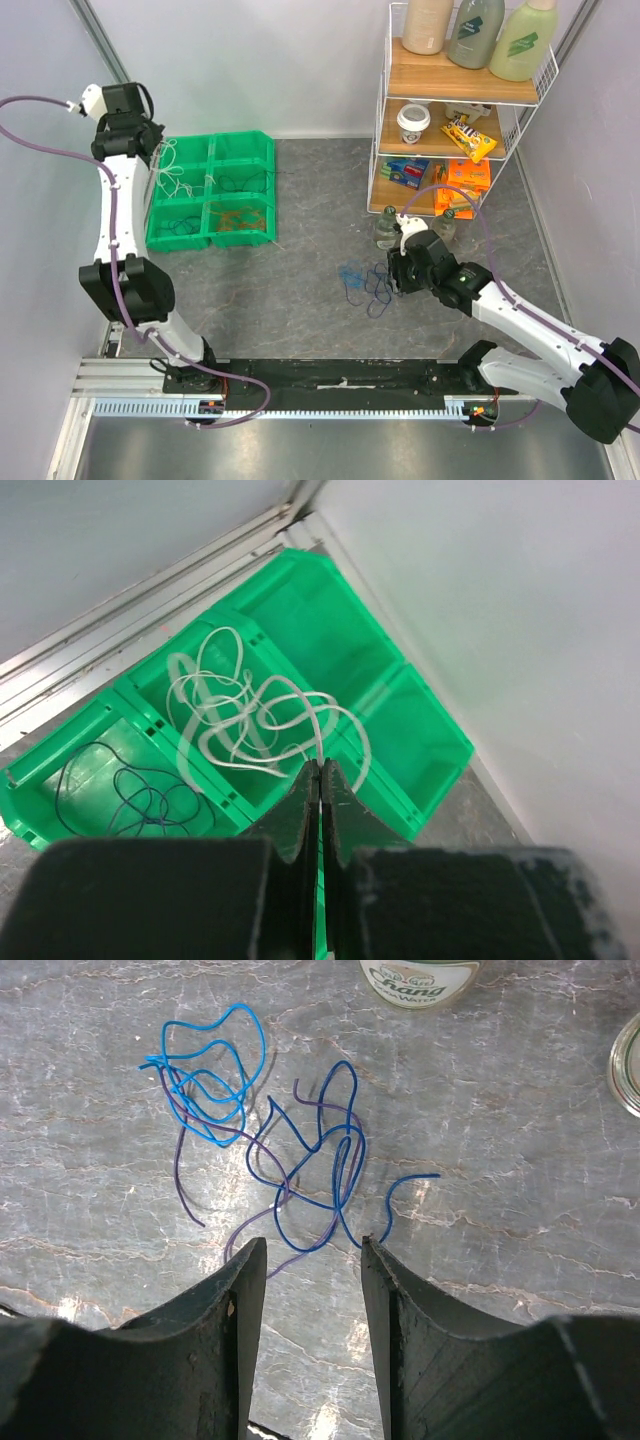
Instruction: Untangle the cables
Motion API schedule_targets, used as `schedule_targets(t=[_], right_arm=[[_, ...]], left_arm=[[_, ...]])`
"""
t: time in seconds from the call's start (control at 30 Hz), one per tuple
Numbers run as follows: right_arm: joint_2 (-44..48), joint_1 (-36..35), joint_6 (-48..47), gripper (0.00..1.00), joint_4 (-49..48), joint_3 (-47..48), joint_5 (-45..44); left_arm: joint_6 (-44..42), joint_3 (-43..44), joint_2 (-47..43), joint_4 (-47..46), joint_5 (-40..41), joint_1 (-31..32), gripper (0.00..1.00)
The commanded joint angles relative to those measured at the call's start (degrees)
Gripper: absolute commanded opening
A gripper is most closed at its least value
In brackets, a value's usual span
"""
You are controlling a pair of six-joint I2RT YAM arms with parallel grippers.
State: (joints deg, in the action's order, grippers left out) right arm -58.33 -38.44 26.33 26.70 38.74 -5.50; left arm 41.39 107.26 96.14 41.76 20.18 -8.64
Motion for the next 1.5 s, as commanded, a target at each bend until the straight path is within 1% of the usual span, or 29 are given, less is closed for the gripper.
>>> schedule_targets(t=[0.0, 0.07, 0.2, 0.4, 0.6, 0.67, 0.7, 0.73, 0.77, 0.83, 0.87, 0.9, 0.93, 0.97, 1.0, 1.1, 1.17, 1.2, 1.27, 1.3, 1.33, 1.37, 1.47], right_arm=[[1.2, -0.24, -0.05, 0.51, 0.2, -0.6, -2.94], [1.28, -0.15, 0.13, 0.5, 0.37, -0.6, -3.47], [1.2, -0.24, 0.3, 0.5, 0.72, -0.51, -3.99], [1.2, -0.24, 0.57, 0.5, 0.9, -0.51, -4.44], [0.49, -0.24, 0.48, 0.5, 1.16, -0.07, -4.35], [0.49, -0.24, 0.48, 0.5, 1.25, -0.07, -4.17], [0.32, -0.24, 0.39, 0.5, 1.25, -0.07, -4.08], [0.32, -0.24, 0.39, 0.5, 1.16, 0.02, -4.0], [0.06, -0.24, 0.31, 0.5, 1.08, 0.02, -3.91], [-0.3, -0.24, 0.13, 0.5, 0.99, 0.02, -3.21], [-0.73, -0.24, -0.05, 0.5, 0.81, 0.11, -2.94], [-0.91, -0.24, -0.31, 0.5, 0.55, 0.11, -2.33], [-1.26, -0.24, -0.31, 0.5, 0.2, 0.11, -2.06], [-1.7, -0.24, -0.4, 0.51, -0.24, 0.02, -1.45], [-2.4, -0.24, -0.66, 0.51, -0.5, -0.07, -0.84], [-5.21, -0.24, -1.28, 0.58, -2.17, -0.42, 1.8], [-7.32, -0.32, -1.89, 0.62, -3.49, -0.25, 3.47], [-8.55, -0.32, -1.98, 0.64, -4.1, -0.25, 4.17], [-11.01, -0.41, -2.07, 0.66, -5.25, -0.33, 4.7], [-12.06, -0.41, -1.98, 0.66, -5.86, -0.33, 5.05], [-13.03, -0.41, -1.81, 0.66, -6.3, -0.33, 5.23], [-13.91, -0.5, -1.72, 0.66, -6.74, -0.33, 5.32], [-16.02, -0.5, -0.58, 0.58, -7.1, 0.19, 3.48]], left_arm=[[7.3, 0.4, 4.57, 1.39, -6.72, -5.14, 0.02], [8.53, 0.58, 6.6, 2.27, -8.4, -6.47, 0.02], [8.01, 0.93, 9.68, 2.36, -9.2, -7.52, 0.02], [8.71, 0.58, 13.46, 2.01, -12.45, -7.79, 0.02], [8.54, -0.21, 17.32, 1.92, -12.54, -7.7, 0.02], [7.84, 0.66, 18.12, 1.92, -13.32, -7.7, 0.02], [7.48, 1.19, 18.47, 1.92, -14.03, -7.88, 0.05], [7.05, 1.72, 18.56, 1.92, -15.08, -7.79, 0.17], [6.69, 1.98, 18.47, 1.92, -15.61, -7.7, 0.24], [5.82, 1.64, 17.6, 2.01, -16.41, -7.44, 0.48], [5.29, 1.11, 16.72, 2.01, -16.32, -7.27, 0.64], [4.59, 0.15, 15.06, 2.01, -16.23, -6.92, 0.76], [3.8, -0.9, 13.74, 2.01, -16.32, -6.39, 0.79], [2.92, -1.96, 12.07, 2.01, -16.32, -5.51, 0.89], [1.87, -3.36, 10.05, 2.01, -16.14, -4.55, 0.91], [-1.39, -8.97, 4.43, 2.01, -14.65, 2.2, 0.94], [-2.97, -13.98, -0.05, 1.05, -15.34, 7.83, 0.91], [-3.76, -17.23, -1.99, -0.26, -16.57, 13.25, 0.89], [-7.0, -24.78, -6.21, -6.22, -23.13, 20.39, 0.8], [-8.06, -28.21, -8.4, -11.21, -29.09, 25.03, 0.78], [-9.73, -31.99, -9.64, -14.57, -33.41, 28.47, 0.76], [-11.57, -34.9, -10.35, -16.95, -37.11, 31.47, 0.76], [-15.71, -39.4, -10.62, -17.94, -39.95, 40.61, 0.78]])
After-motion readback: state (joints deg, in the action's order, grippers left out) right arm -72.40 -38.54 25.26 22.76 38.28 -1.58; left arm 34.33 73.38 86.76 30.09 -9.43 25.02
